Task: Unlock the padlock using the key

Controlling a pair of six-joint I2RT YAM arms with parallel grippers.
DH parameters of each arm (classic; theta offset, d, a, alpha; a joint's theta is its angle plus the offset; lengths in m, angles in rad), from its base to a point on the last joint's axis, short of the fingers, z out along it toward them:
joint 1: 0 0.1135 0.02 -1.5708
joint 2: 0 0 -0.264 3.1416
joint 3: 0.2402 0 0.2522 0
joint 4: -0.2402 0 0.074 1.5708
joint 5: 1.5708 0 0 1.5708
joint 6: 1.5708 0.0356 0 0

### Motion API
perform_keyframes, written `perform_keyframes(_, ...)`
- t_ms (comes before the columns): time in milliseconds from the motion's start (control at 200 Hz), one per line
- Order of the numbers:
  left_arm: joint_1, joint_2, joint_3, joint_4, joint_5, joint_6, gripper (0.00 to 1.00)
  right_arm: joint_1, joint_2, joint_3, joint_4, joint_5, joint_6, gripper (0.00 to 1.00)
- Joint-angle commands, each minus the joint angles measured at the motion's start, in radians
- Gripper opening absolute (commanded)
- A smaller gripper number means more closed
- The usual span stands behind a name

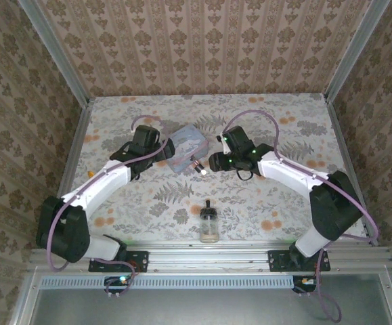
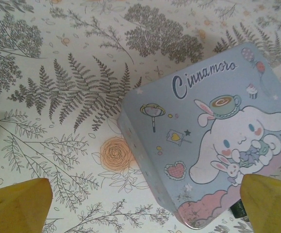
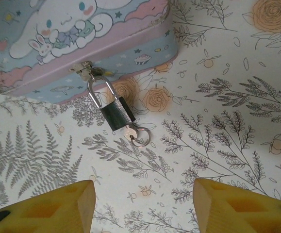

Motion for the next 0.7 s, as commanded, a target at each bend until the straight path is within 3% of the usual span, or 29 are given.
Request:
perform_keyframes(0, 0.011, 0.040, 0.045, 0.008, 0.029, 0.028, 1.00, 0.009, 0.043, 0.043, -0.038, -0.005, -0.062, 0.56)
perform_keyframes(370, 0.014, 0.127, 0.052, 0.024, 0.058, 0.023, 1.00, 0.023, 0.152, 0.117, -0.036, -0.059, -0.145, 0.55)
perform_keyframes(690, 0.017, 0.166, 0.036, 0.032, 0.077, 0.005, 1.00, 0.096, 0.333, 0.237, -0.064, 0.049, -0.214, 0.55)
